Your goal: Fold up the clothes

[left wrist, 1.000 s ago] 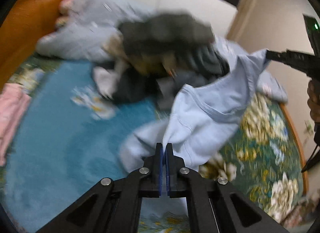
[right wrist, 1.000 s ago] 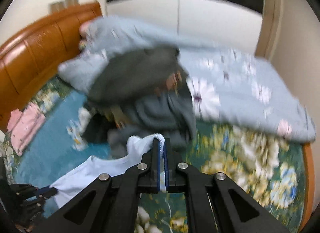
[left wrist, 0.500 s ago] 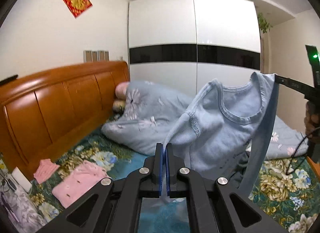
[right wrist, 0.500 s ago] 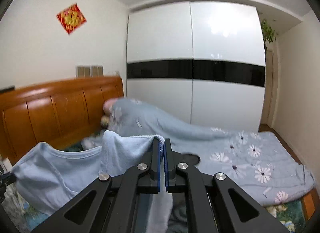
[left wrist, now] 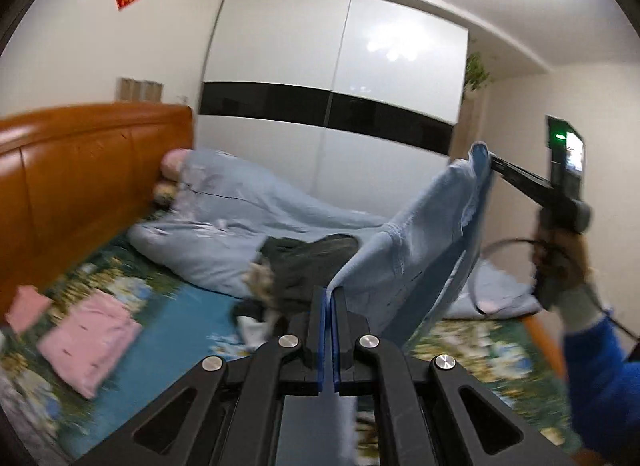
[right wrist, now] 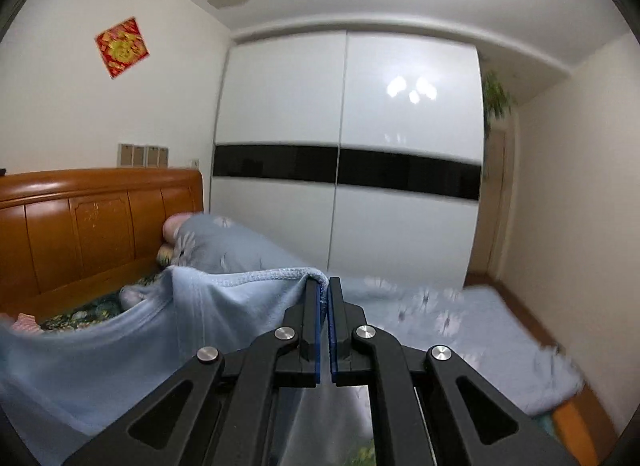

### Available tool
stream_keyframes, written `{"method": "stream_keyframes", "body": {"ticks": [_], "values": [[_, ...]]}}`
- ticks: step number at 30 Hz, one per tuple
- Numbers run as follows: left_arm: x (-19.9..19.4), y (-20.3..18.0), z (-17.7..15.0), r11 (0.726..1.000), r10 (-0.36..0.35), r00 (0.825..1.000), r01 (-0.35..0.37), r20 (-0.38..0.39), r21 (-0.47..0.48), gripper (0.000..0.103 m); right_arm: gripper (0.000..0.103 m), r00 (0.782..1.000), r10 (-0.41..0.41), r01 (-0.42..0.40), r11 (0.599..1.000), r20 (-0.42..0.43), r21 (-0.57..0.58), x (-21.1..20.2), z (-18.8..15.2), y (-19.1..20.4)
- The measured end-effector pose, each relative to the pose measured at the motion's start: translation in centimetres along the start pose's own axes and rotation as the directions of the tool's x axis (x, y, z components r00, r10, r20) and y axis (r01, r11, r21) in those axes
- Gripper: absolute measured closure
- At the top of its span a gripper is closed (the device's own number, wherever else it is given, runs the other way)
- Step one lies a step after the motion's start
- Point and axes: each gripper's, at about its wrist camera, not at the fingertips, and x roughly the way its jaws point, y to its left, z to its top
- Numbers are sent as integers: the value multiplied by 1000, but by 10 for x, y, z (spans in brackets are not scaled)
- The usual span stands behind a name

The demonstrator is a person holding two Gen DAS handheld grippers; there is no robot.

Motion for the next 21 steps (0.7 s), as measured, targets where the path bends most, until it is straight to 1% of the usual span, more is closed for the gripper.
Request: {"method": "stream_keyframes", "body": {"ticks": [1,2,4,5,6,7,8,9,10,12,14,15,16,17,19,20,21], "values": [[-1,1,0,1000,-13,1000,13,-2,-15,101,100,1000,12,-12,1000,10,-22,3,9,7],[1,3,-3,1000,-10,1000,10,-6,-24,100,100,1000,24,-23,999,19,-44,7,17,14],[12,16,-14,998,36,999,-38,-38,-57,100,100,998,50,-47,995,34,-89,15,34,28],[21,29,-24,993,66,995,-72,-72,-89,100,100,997,77,-75,991,9,-114,29,31,44],[31,42,-35,987,95,990,-108,-108,-121,100,100,995,96,-98,986,-18,-133,41,25,57],[40,54,-47,978,122,982,-144,-146,-152,100,100,990,122,-131,978,-66,-161,63,13,77],[49,69,-61,965,159,970,-192,-186,-178,100,100,984,139,-158,971,-113,-181,81,-3,95],[59,83,-78,948,203,951,-250,-232,-197,100,100,975,154,-185,962,-162,-200,100,-20,113],[68,97,-96,927,245,928,-309,-280,-213,100,100,958,171,-222,951,-232,-216,122,-47,134],[87,127,-132,877,310,872,-416,-379,-240,100,100,911,195,-291,928,-362,-232,161,-100,174],[103,162,-166,824,324,822,-488,-468,-288,100,100,848,205,-352,907,-488,-231,194,-159,216],[105,172,-184,797,331,798,-522,-503,-304,100,100,815,206,-378,897,-542,-228,208,-186,234],[108,186,-198,768,337,774,-556,-536,-319,100,100,789,206,-397,890,-578,-225,214,-206,247],[109,198,-209,743,338,756,-580,-561,-334,100,100,763,206,-416,882,-613,-220,221,-226,260],[113,219,-225,704,322,739,-605,-592,-372,100,100,706,203,-451,867,-678,-210,235,-264,286],[116,229,-231,687,316,730,-617,-606,-385,100,100,697,197,-458,862,-689,-217,242,-269,295],[120,236,-231,680,319,723,-625,-613,-383,100,100,689,192,-465,857,-699,-223,249,-274,304]]}}
